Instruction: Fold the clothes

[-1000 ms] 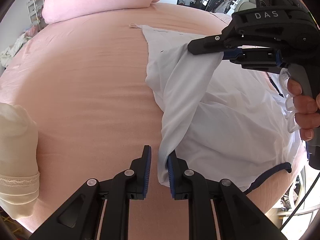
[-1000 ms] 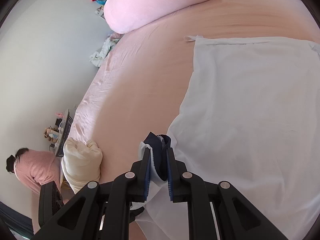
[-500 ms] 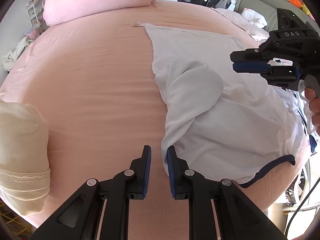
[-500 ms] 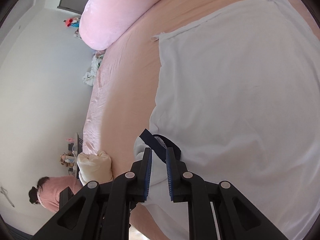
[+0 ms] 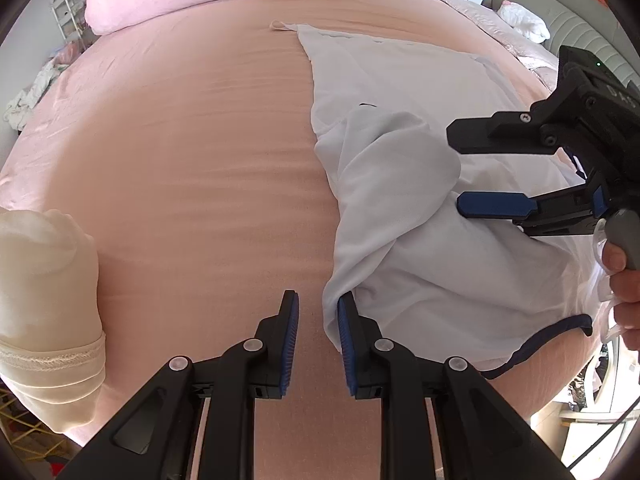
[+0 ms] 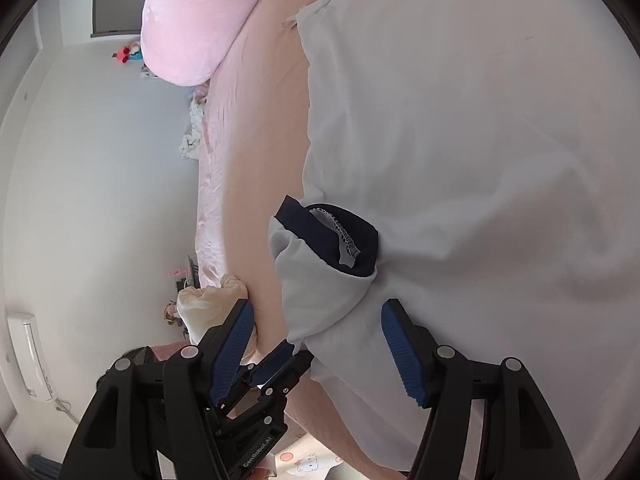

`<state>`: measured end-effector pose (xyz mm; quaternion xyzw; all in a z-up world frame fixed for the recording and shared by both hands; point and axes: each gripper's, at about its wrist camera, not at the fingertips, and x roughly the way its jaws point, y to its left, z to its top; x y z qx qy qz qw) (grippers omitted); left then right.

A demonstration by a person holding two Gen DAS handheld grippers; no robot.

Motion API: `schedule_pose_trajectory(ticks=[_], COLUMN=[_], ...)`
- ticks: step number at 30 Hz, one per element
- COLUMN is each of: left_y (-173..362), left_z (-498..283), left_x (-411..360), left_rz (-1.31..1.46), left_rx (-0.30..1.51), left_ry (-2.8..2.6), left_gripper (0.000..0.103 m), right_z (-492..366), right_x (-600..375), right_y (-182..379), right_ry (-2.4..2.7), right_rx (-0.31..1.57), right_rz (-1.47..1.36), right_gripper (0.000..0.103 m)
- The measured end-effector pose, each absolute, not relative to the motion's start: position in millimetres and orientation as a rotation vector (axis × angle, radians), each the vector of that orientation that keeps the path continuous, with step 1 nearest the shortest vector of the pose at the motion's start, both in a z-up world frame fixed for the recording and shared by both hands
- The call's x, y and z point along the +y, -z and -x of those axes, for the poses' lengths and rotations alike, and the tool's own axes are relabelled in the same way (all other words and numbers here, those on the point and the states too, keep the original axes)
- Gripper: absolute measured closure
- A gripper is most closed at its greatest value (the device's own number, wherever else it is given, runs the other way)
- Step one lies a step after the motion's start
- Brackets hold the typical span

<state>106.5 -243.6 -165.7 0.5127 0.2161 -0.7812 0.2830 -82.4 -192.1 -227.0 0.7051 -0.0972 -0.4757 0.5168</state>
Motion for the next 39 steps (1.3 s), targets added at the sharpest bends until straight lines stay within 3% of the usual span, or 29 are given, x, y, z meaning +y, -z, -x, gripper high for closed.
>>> schedule_pose_trajectory(ticks=[10, 13, 16, 28, 39], left_y=[158.7, 154.6, 149.1, 146.8, 151.9], left_z=[-101.4, -98.0, -92.0, -66.8, -36.9], left_x=[-259.0, -261.0, -260.4, -255.6, -251.2], left_rz=[-1.373, -1.375, -1.377, -1.41, -1.494], left_rx=[0.626, 0.638, 0.594, 0.638, 0.454], left_ry=[2.111, 2.135, 2.143, 2.219, 2.226], left_gripper=[0.085, 0.085, 0.085, 0.085, 0.085], right_z=[85.5, 83.1, 81.1, 74.2, 71.7], right_x=[-216.3, -219.6, -217.5, -231.2, -231.6], right_y=[249.2, 250.6, 248.0, 196.8, 197.4], right_ry=[1.107, 1.103, 1.072, 1.045, 0.98], right_rx=[-0.304, -0.277, -0.32, -0.281, -0.257], right_rz=[-1.75, -1.738, -1.713, -1.582, -1.612], right_gripper=[0.041, 0.079, 0.092, 0.097, 0.096])
